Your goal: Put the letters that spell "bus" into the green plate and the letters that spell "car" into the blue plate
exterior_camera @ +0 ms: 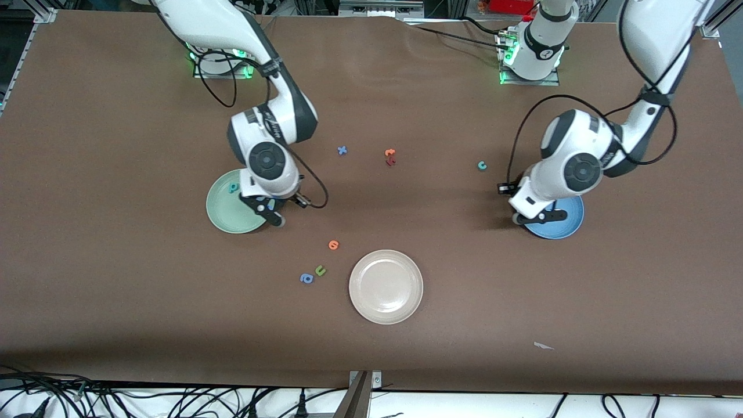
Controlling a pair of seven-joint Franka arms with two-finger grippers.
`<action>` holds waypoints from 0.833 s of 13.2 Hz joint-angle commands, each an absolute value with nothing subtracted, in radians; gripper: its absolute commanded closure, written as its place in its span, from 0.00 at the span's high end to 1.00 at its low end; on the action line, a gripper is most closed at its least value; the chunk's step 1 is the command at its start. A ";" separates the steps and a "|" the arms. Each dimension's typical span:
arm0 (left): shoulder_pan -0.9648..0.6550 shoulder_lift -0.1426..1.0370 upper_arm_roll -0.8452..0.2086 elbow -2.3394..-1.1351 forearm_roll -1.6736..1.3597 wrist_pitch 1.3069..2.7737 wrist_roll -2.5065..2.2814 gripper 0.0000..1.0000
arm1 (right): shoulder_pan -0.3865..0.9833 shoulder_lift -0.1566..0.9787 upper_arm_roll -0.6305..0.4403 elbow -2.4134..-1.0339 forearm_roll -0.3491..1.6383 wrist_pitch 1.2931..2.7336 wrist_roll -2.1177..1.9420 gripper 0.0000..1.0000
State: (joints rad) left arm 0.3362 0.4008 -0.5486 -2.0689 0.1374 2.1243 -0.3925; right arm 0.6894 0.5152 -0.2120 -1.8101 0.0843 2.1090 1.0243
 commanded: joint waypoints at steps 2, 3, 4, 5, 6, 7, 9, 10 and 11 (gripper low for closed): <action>0.393 0.426 -0.551 -2.068 0.167 2.103 -0.304 0.14 | 0.696 0.457 -0.308 -1.868 0.075 2.030 0.821 0.17; 0.391 0.445 -0.549 -2.068 0.169 2.108 -0.305 0.15 | 0.696 0.457 -0.327 -1.902 0.075 2.037 0.784 0.17; 0.394 0.460 -0.548 -2.068 0.190 2.112 -0.305 0.16 | 0.696 0.456 -0.342 -1.942 0.075 2.055 0.761 0.17; 0.405 0.472 -0.546 -2.068 0.224 2.114 -0.305 0.17 | 0.695 0.453 -0.348 -1.989 0.075 2.100 0.740 0.17; 0.411 0.477 -0.546 -2.066 0.235 2.114 -0.305 0.21 | 0.695 0.446 -0.350 -2.034 0.075 2.150 0.724 0.17; 0.414 0.480 -0.546 -2.066 0.236 2.114 -0.305 0.33 | 0.695 0.448 -0.350 -2.066 0.075 2.196 0.719 0.18; 0.420 0.480 -0.546 -2.066 0.235 2.114 -0.307 0.60 | 0.695 0.449 -0.350 -2.077 0.078 2.203 0.721 0.65; 0.422 0.477 -0.548 -2.066 0.233 2.114 -0.308 0.72 | 0.695 0.448 -0.350 -2.069 0.080 2.198 0.721 0.91; 0.420 0.471 -0.551 -2.065 0.224 2.114 -0.316 0.88 | 0.696 0.443 -0.351 -2.066 0.080 2.197 0.719 0.99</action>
State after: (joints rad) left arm 0.4115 0.4782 -0.5387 -2.0721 0.2046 2.1160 -0.3132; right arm 0.6874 0.4762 -0.3456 -2.0521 0.0842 2.1925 0.7328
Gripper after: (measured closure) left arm 0.463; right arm 0.621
